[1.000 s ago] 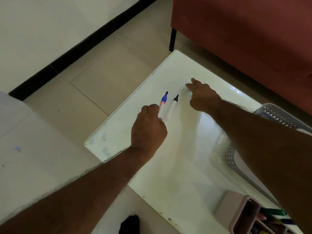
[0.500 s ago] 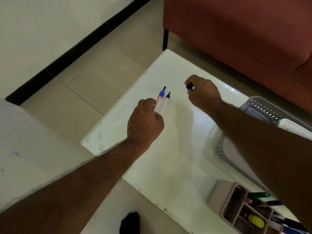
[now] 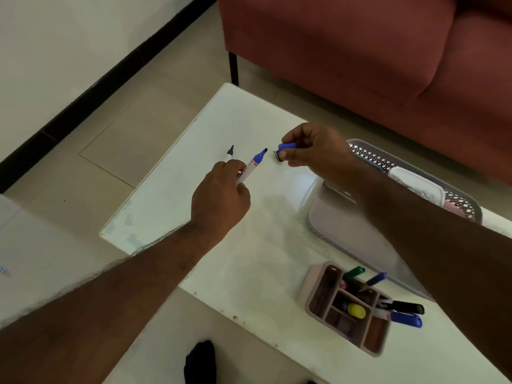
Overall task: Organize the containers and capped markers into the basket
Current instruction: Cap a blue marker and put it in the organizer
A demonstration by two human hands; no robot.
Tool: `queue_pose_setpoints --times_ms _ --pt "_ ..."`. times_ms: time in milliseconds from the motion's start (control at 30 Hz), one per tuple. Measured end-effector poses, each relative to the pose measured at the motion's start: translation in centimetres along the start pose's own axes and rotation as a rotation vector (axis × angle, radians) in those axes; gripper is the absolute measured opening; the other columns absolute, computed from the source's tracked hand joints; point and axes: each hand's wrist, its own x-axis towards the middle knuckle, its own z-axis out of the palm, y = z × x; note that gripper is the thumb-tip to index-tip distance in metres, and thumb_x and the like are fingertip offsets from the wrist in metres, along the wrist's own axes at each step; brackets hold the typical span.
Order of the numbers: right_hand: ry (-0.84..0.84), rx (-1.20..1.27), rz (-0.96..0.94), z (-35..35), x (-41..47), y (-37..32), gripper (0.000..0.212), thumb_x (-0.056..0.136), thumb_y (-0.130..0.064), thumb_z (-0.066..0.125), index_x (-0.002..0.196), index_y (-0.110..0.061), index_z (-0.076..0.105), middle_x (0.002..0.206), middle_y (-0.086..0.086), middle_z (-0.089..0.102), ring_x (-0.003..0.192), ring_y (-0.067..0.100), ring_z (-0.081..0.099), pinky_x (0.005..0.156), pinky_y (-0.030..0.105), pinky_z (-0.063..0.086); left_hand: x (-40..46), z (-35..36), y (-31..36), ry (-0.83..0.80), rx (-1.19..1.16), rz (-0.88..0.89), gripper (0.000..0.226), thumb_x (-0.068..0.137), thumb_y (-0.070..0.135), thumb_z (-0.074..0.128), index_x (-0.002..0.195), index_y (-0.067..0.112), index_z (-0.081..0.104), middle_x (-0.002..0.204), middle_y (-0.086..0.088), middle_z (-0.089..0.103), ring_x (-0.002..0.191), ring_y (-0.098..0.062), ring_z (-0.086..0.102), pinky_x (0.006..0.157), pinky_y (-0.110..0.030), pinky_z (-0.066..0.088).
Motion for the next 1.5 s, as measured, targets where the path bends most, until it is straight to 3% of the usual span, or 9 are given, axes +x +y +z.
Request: queue_pose_setpoints --times_ms 233,533,733,900,1033,1167,1333,1500 --pt "0.013 0.016 -0.016 -2.5 -3.5 0.7 0.03 0.087 -0.005 0.072 0.117 -0.011 0.069 0.099 0.007 0.073 0.084 0.016 0.07 0.08 0.026 0.06 -1.7 1.0 3.0 -0.038 0.011 0.051 0.034 0.087 0.015 0.058 0.12 0.021 0.058 0.101 0.0 0.063 0.088 -0.024 0.059 0.071 -0.042 0.053" --pt "0.021 -0.064 0.001 -4.5 -6.1 1.2 0.022 0.085 -0.01 0.075 0.107 -0.01 0.069 0.086 0.0 0.073 0.064 0.004 0.07 0.06 0.012 0.053 -3.0 1.8 6.0 -0.065 0.031 0.125 0.033 0.091 0.02 0.059 0.123 0.022 0.056 0.102 0.001 0.063 0.086 -0.02 0.059 0.07 -0.039 0.055" --pt "0.035 -0.115 0.021 -5.7 -7.7 1.8 0.03 0.091 -0.009 0.067 0.121 -0.014 0.07 0.098 -0.002 0.071 0.074 0.008 0.07 0.062 0.007 0.052 -3.4 2.0 7.6 -0.061 0.031 0.213 0.032 0.095 0.023 0.058 0.126 0.02 0.055 0.102 -0.001 0.059 0.08 -0.019 0.058 0.064 -0.036 0.054" --pt "0.051 -0.098 0.047 -6.7 -8.9 2.2 0.028 0.093 -0.012 0.066 0.12 -0.014 0.07 0.102 0.003 0.074 0.088 0.023 0.073 0.071 0.015 0.058 -3.8 2.6 8.8 -0.084 -0.033 0.22 0.027 0.1 0.025 0.054 0.125 0.017 0.055 0.103 -0.001 0.057 0.079 -0.018 0.054 0.064 -0.036 0.053" --pt "0.045 -0.048 0.066 -7.7 -9.8 2.4 0.027 0.093 -0.011 0.066 0.12 -0.011 0.07 0.104 0.008 0.074 0.089 0.021 0.073 0.075 0.019 0.06 -4.0 3.1 9.7 -0.091 -0.09 0.222 0.021 0.1 0.023 0.054 0.12 0.015 0.057 0.103 0.002 0.06 0.082 -0.016 0.055 0.071 -0.04 0.054" --pt "0.053 0.005 0.084 -8.5 -10.8 2.7 0.024 0.093 -0.011 0.066 0.116 -0.011 0.071 0.1 0.009 0.074 0.09 0.022 0.074 0.08 0.027 0.061 -4.1 3.4 10.8 -0.109 -0.082 0.207 0.024 0.099 0.024 0.055 0.121 0.014 0.059 0.109 0.0 0.065 0.087 -0.018 0.059 0.073 -0.031 0.048" --pt "0.032 0.081 0.124 -9.5 -11.7 3.5 0.021 0.093 -0.009 0.065 0.113 -0.01 0.071 0.099 0.01 0.074 0.083 0.016 0.073 0.079 0.029 0.061 -4.2 3.2 11.7 -0.111 -0.064 0.261 0.025 0.098 0.022 0.056 0.12 0.012 0.061 0.107 -0.003 0.068 0.086 -0.022 0.063 0.072 -0.032 0.049" --pt "0.047 0.064 0.075 -10.6 -11.9 3.6 0.019 0.092 -0.005 0.064 0.11 -0.007 0.071 0.098 0.013 0.073 0.079 0.017 0.073 0.079 0.031 0.062 -3.8 3.7 13.0 -0.166 -0.126 0.253 0.029 0.098 0.023 0.056 0.124 0.01 0.06 0.113 -0.005 0.068 0.092 -0.012 0.057 0.077 -0.024 0.042"
